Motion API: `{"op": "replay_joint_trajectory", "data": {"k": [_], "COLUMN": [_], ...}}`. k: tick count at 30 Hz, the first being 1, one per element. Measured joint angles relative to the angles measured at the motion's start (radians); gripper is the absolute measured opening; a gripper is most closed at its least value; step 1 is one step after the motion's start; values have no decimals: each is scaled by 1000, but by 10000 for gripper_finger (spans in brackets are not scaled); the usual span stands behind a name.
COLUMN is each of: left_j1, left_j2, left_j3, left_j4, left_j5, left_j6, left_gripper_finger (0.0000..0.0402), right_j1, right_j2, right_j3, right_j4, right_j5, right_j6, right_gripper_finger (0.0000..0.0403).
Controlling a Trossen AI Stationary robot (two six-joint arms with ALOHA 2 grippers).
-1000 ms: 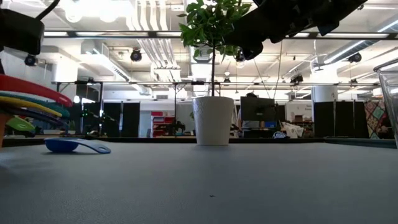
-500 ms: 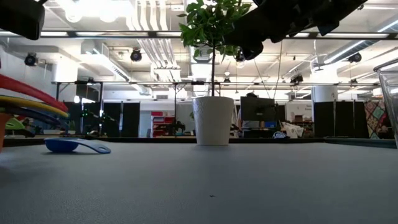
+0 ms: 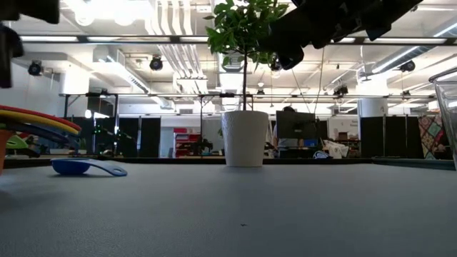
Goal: Nest measuring cups in basket
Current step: Stack the blue measuring cup on top of the red measuring cup
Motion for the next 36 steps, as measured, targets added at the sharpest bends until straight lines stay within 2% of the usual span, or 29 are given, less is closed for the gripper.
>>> {"op": "replay_joint_trajectory", "data": {"k": [5, 9, 15, 19, 21, 25, 32, 36], "left_j1": [139, 333, 677, 814, 863, 924, 938, 945], "left_j2": [-65, -97, -100, -100, -100, -68, 74, 158], "left_j3": [-39, -92, -191, -222, -233, -244, -210, -175], "left_j4": [-49, -2, 92, 102, 114, 148, 164, 162], "left_j5": [43, 88, 262, 290, 282, 338, 352, 326], "left_j6": [120, 336, 713, 910, 986, 1056, 1035, 1048], "left_gripper_finger": [184, 178, 178, 177, 177, 177, 177, 178], "right_j1": [0, 0, 0, 0, 0, -3, -3, -3], "right_j2": [0, 0, 0, 0, 0, 0, 0, 0], "right_j3": [-5, -5, -5, -5, -5, -5, 2, 3], "right_j4": [10, 9, 8, 8, 11, 11, 12, 12], "right_j5": [0, 0, 8, 8, 8, 8, 9, 9], "right_j6": [18, 17, -8, -11, -22, -39, -87, -100], "right_gripper_finger": [167, 167, 167, 167, 167, 167, 167, 167]}}
